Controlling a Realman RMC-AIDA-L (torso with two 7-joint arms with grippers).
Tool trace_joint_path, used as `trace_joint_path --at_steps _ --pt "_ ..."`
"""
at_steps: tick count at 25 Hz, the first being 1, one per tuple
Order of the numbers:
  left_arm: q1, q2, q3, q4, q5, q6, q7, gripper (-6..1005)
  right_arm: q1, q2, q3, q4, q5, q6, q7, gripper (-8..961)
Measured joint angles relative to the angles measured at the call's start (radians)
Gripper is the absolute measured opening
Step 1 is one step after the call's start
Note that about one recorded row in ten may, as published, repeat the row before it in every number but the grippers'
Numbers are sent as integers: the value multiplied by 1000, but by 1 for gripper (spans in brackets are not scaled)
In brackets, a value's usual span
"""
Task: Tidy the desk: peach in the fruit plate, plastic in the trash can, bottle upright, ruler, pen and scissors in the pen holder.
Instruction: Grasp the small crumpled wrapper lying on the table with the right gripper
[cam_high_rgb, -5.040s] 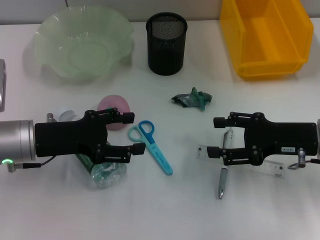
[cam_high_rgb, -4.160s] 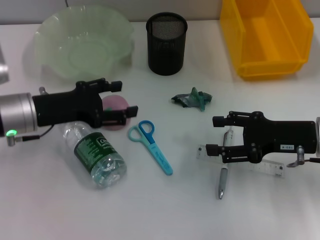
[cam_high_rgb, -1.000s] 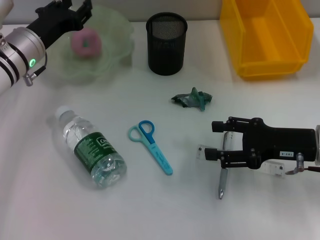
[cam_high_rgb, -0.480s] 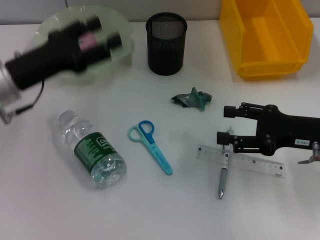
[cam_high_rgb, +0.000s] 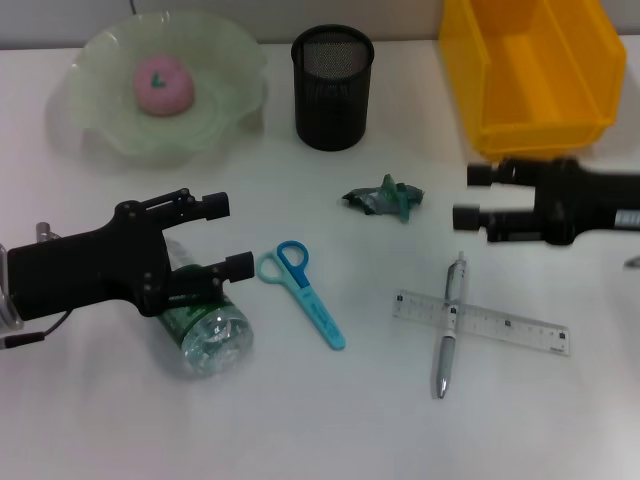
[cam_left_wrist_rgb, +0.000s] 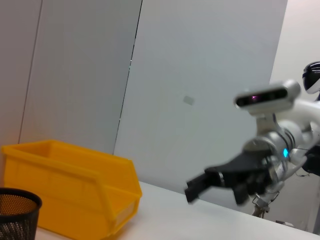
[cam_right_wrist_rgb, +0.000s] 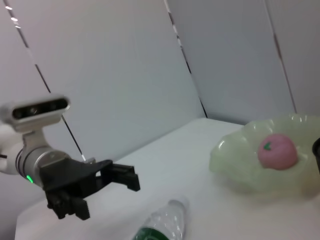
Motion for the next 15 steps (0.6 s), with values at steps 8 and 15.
trace_joint_path --at_steps 8,15 --pt "1 -14 6 -9 -1 -2 23 812 221 -53 -157 -237 -222 12 403 813" --pt "4 -16 7 -9 6 -1 18 813 397 -43 -334 -150 -460 206 478 813"
